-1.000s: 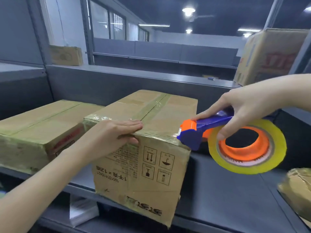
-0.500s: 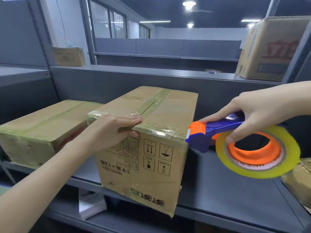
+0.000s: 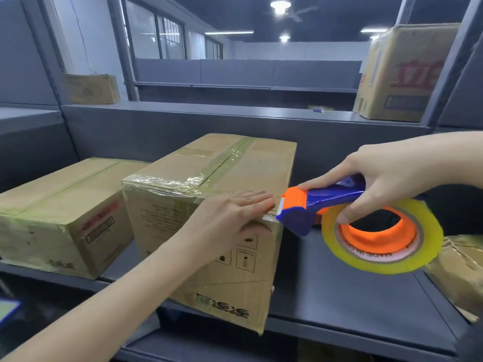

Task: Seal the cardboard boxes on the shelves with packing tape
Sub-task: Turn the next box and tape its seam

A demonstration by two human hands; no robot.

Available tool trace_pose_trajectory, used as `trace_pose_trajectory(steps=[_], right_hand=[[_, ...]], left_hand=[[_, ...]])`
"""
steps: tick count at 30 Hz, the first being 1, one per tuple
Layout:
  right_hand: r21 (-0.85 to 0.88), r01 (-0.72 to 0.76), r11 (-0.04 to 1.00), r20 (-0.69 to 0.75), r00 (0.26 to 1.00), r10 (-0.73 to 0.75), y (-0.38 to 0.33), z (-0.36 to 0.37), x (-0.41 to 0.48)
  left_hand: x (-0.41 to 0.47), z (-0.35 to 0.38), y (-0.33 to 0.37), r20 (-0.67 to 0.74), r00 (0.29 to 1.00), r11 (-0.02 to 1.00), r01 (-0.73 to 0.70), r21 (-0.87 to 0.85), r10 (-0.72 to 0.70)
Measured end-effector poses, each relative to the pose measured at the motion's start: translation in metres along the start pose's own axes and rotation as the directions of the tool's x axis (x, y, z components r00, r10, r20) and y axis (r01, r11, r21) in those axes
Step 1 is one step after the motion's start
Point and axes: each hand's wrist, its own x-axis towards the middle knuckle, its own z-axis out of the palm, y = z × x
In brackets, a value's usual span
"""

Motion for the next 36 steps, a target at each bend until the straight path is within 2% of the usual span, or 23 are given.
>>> trace_pose_trajectory(steps=[8,16,22,32,34,36], right_hand=[[0.086,0.028,0.996,-0.092,0.996,-0.020,0.027,0.016,-0.024],[0.155,0.085,0.984,-0.127,0.990,-0.066,0.039,0.027,-0.029],[0.139,0.075,0.987,-0.052,0.996,-0.069,0.036,0.024,-0.021],[-0.084,0.038,0.996,0.142,0.990,-0.026,0.008,0.006,0.032],[-0.255,0.057,0.965,0.220,0.975,0.000,-0.003,0.022,0.047],[-0.429,0.156,0.890,0.299,0.954,-0.023,-0.009,0.049,0.063]], left_hand=[[0.001,0.003,0.000,-0.061,0.998,1.000,0.010,-0.027,-0.011],[0.003,0.000,0.006,-0.037,0.996,0.992,0.074,-0.103,-0.078],[0.003,-0.002,0.008,-0.013,0.995,0.989,0.101,-0.108,-0.103],[0.003,-0.002,0.007,-0.011,0.998,0.996,0.057,-0.071,-0.058],[0.003,-0.002,0.006,-0.008,0.998,0.995,0.064,-0.076,-0.065],[0.002,-0.001,0.005,0.000,0.997,0.993,0.073,-0.089,-0.073]])
